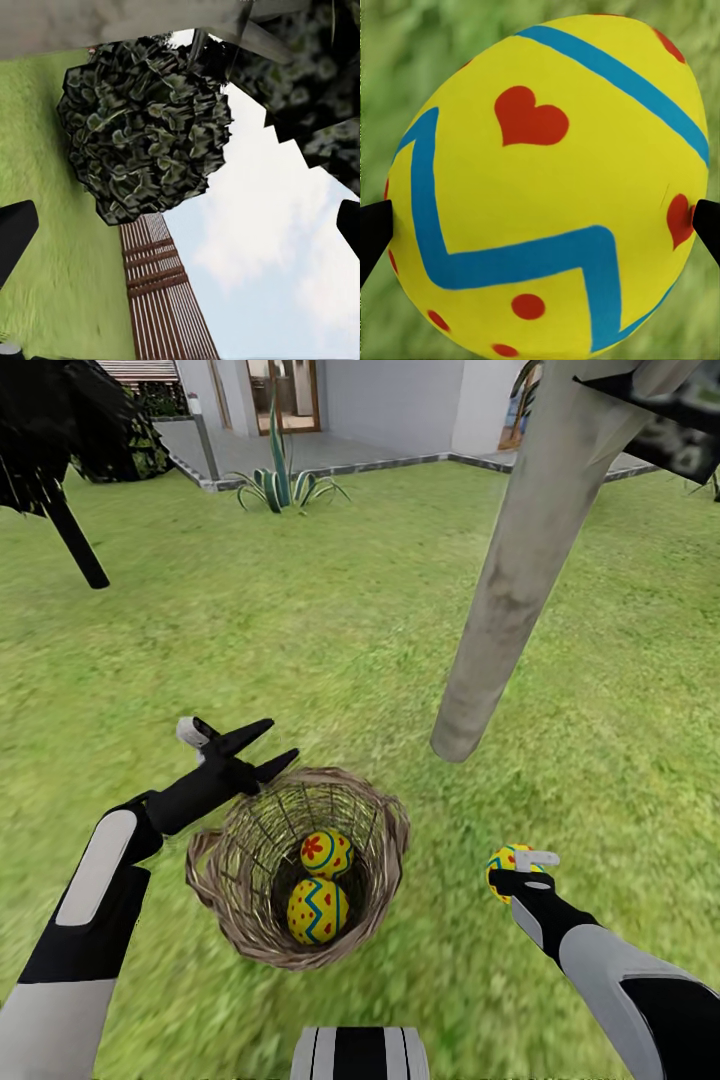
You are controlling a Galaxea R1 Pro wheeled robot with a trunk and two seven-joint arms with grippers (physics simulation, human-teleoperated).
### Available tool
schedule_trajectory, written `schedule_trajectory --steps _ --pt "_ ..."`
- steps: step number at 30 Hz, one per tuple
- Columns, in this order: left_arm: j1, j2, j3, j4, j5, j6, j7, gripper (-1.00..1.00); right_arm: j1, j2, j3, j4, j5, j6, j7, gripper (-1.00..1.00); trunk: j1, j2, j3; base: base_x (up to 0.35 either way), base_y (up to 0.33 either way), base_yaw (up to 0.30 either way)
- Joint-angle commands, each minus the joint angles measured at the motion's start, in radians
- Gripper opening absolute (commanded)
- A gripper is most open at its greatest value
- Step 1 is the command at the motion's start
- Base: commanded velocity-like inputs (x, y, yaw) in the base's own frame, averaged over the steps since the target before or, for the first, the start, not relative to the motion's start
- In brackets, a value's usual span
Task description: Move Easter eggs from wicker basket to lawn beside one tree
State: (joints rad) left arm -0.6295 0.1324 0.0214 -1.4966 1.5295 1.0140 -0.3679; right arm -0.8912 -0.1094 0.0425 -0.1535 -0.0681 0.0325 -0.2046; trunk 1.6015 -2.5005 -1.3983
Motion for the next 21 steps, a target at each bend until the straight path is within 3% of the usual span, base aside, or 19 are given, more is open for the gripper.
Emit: schedule_trajectory --steps 1,6,8,10,13,21 --pt "-0.021 0.002 0.002 0.001 -0.008 0.003 -0.009 1.00 0.000 0.000 0.005 -0.002 -0.007 0.003 -0.004 -1.00 0.000 0.000 -0.002 0.000 0.000 0.000" --pt "-0.168 0.007 0.007 0.016 -0.009 0.001 0.005 1.00 0.000 0.000 0.005 -0.003 -0.007 0.003 -0.004 -1.00 0.000 0.000 -0.010 0.000 0.000 0.000" --pt "-0.209 0.011 0.016 0.028 -0.010 0.000 0.045 1.00 0.000 0.000 0.005 -0.003 -0.007 0.002 -0.003 -1.00 0.000 0.000 -0.014 0.000 0.000 0.000" --pt "-0.235 0.013 0.062 0.032 -0.010 0.000 0.118 1.00 0.000 0.000 0.005 -0.003 -0.007 0.001 -0.003 -1.00 0.000 0.000 -0.017 0.000 0.000 0.000" --pt "-0.237 0.013 0.097 0.032 -0.010 0.001 0.169 1.00 0.000 0.000 0.005 -0.002 -0.007 0.001 -0.004 -1.00 0.000 0.000 -0.022 0.000 0.000 0.000" --pt "-0.224 0.013 0.101 0.033 -0.011 0.002 0.176 1.00 0.000 -0.001 0.005 -0.002 -0.007 0.001 -0.003 -1.00 0.000 0.000 -0.035 0.000 0.000 0.000"
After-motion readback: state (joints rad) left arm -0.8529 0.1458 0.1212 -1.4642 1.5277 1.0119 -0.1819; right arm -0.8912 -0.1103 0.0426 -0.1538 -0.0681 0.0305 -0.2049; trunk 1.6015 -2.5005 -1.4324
